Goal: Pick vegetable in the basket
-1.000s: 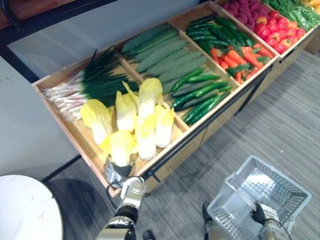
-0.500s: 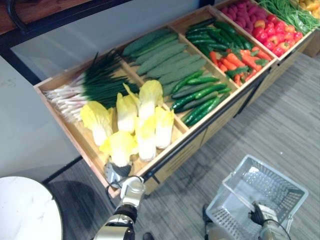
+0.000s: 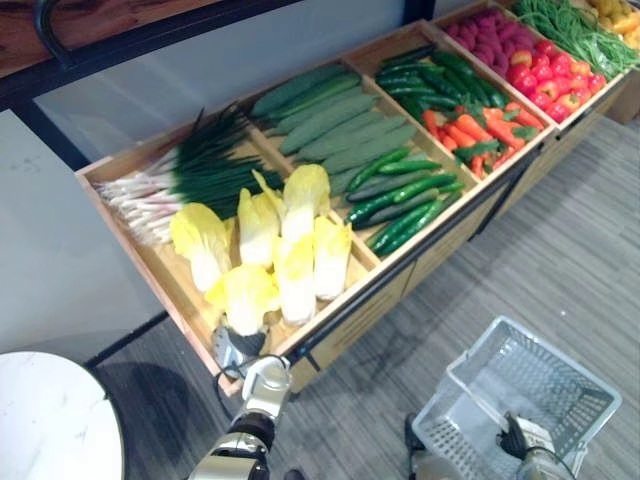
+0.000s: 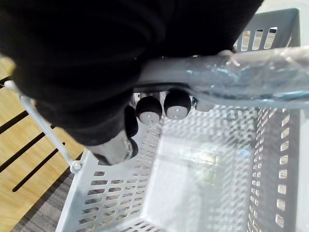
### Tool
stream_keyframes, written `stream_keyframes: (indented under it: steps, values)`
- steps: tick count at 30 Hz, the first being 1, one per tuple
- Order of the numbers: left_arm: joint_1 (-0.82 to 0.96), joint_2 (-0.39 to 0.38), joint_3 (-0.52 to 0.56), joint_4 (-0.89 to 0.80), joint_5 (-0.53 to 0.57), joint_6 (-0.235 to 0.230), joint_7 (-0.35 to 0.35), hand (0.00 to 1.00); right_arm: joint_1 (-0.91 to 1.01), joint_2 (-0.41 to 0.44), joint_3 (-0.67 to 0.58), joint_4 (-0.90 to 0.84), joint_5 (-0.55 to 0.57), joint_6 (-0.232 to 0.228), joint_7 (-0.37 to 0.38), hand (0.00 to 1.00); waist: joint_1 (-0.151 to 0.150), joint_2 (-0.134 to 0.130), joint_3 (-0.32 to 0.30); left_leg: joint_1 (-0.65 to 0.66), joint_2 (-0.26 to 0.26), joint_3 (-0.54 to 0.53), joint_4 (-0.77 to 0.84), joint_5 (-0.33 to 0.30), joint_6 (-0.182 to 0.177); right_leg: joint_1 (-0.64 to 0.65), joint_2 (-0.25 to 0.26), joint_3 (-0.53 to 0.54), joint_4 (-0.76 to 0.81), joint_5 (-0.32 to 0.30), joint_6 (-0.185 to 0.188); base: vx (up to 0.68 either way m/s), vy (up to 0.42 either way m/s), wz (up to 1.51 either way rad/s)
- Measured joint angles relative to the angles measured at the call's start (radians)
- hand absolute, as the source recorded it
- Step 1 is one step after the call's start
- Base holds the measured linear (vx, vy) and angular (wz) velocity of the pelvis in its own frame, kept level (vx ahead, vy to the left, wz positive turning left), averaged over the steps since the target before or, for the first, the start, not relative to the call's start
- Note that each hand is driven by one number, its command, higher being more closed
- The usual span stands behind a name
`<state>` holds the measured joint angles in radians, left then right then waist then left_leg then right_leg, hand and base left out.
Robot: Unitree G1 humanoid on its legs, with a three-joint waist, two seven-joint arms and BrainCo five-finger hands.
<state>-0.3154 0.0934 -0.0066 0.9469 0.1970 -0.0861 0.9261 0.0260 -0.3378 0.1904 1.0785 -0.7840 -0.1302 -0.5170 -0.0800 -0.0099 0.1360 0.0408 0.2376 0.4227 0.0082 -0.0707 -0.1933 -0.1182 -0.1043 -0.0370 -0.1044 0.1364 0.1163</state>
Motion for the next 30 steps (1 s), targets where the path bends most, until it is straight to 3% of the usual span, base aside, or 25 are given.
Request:
stream_keyframes:
  steps: [18,30]
  values:
    - [0.144,0.026,-0.106,-0.254,-0.027,0.0,-0.193,1.0,0.009,0.043,-0.043,0.0,0.0,0.032,0.002,1.0,0.008,0.013,-0.018,-0.024,-0.003,-0.053,0.013,0.002,0.003,0.017,-0.011,-0.049,0.0,0.0,0.0,-0.01,-0.01,0.08]
    - [0.251,-0.038,-0.154,-0.54,0.019,0.0,-0.227,1.0,0.022,0.041,-0.072,0.001,-0.001,0.032,0.003,1.0,0.03,0.048,-0.047,-0.039,-0.002,-0.077,0.023,0.005,0.007,0.02,-0.014,-0.072,0.003,0.0,0.0,-0.02,-0.01,0.05]
